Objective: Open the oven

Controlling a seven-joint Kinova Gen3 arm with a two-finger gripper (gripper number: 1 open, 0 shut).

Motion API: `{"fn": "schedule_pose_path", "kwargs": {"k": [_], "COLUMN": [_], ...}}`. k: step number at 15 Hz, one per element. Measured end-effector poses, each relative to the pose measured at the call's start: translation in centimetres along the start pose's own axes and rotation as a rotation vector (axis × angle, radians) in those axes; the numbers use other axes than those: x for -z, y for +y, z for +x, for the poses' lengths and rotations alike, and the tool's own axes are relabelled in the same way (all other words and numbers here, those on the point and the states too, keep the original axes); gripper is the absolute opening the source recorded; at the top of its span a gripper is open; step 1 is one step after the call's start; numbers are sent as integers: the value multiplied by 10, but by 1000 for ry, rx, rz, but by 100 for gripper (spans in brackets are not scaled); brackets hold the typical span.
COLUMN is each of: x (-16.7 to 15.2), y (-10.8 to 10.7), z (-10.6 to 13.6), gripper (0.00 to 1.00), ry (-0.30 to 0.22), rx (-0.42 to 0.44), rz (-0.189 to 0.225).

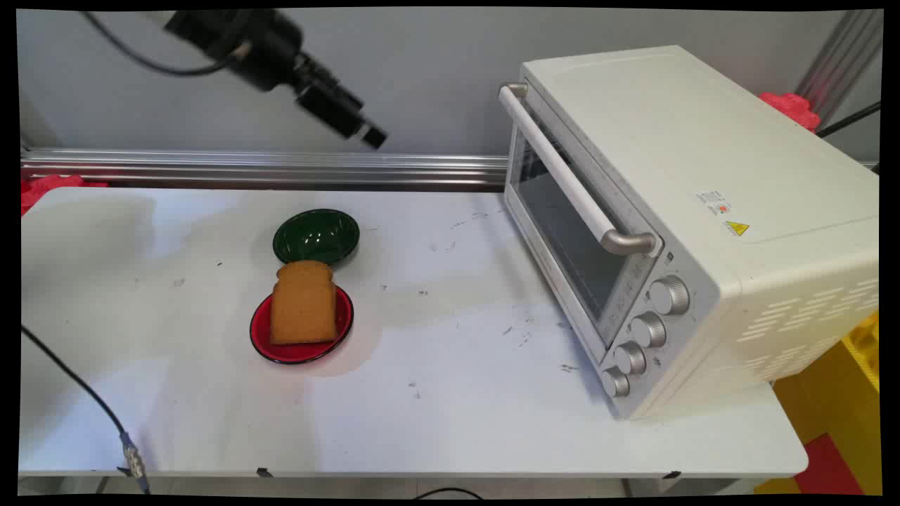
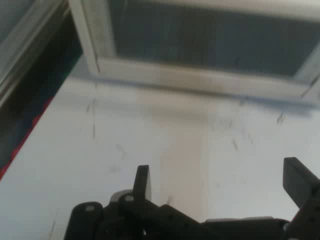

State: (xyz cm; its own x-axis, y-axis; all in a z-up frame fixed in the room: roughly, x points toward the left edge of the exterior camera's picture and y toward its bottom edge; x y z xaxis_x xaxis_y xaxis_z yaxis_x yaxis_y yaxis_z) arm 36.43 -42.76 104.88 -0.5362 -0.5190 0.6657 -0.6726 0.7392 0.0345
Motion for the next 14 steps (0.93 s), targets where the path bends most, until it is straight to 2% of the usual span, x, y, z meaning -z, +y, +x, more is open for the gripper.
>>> {"fn": "schedule_pose_path", "kwargs": {"k": [6, 11, 14], "x": [-16, -28, -35], "y": [17, 23, 23], "z": [65, 98, 109], "gripper": [100, 100, 100], "ry": [73, 110, 110], "rx": [-24, -58, -80], "rz": [-18, -38, -49]}}
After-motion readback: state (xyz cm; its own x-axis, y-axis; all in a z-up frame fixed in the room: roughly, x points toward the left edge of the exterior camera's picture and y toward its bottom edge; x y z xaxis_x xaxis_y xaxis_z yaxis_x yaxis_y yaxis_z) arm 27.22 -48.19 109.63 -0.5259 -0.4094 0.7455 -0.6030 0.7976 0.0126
